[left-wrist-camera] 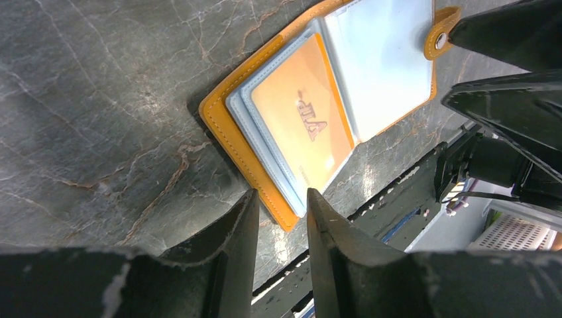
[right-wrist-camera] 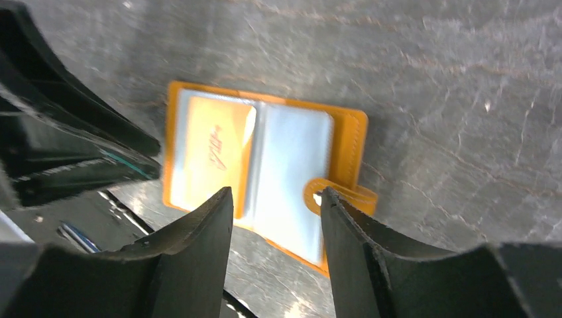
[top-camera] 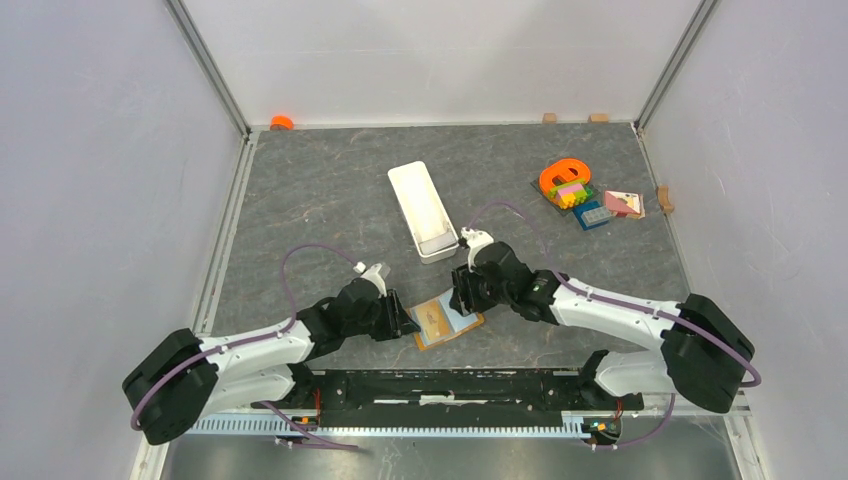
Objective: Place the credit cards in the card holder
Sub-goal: Insert the credit card into the card holder, then turn over the card slot in the card holder.
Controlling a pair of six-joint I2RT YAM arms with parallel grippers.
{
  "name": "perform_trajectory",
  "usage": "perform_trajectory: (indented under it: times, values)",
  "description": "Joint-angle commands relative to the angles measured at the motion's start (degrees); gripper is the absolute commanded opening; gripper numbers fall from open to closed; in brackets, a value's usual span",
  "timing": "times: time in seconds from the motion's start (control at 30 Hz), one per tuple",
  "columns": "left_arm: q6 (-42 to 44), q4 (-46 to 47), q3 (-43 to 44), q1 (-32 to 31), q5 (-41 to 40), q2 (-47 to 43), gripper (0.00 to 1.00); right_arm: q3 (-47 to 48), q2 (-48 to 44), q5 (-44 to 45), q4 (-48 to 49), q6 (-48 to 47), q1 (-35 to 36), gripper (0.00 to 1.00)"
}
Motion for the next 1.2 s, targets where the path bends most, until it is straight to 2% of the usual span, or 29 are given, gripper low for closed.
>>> perform_trajectory:
  times: [0.0,0.3,0.53,0.73,1.17]
  values:
    - [-1.16,1.11,1.54,-0.31,-0.61,0.71,0.4,-2.5,-0.72,-4.38,-0.73,-2.74,-1.64,0.54]
    - [-1.07,1.34,1.84,-0.31,-0.81,2.99,0.39,-4.53,-0.46,-4.77,0.79,-2.03,-2.01,0.46]
    - [-0.92,1.56,2.1,-0.31,-0.95,3.77,0.39,-5.57,-1.15,-0.08,-1.49,-2.44,-2.49,0.48]
    - [-0.89,1.53,2.11,-0.29,-0.95,3.84,0.39,-6.71,-0.17,-2.35,0.96,-1.86,-2.6,0.48]
    - [-0.28,1.62,3.09,-0.31,-0.65,5.36,0.37,-6.07,-3.6,-7.98,4.62,-0.88,-2.52,0.36]
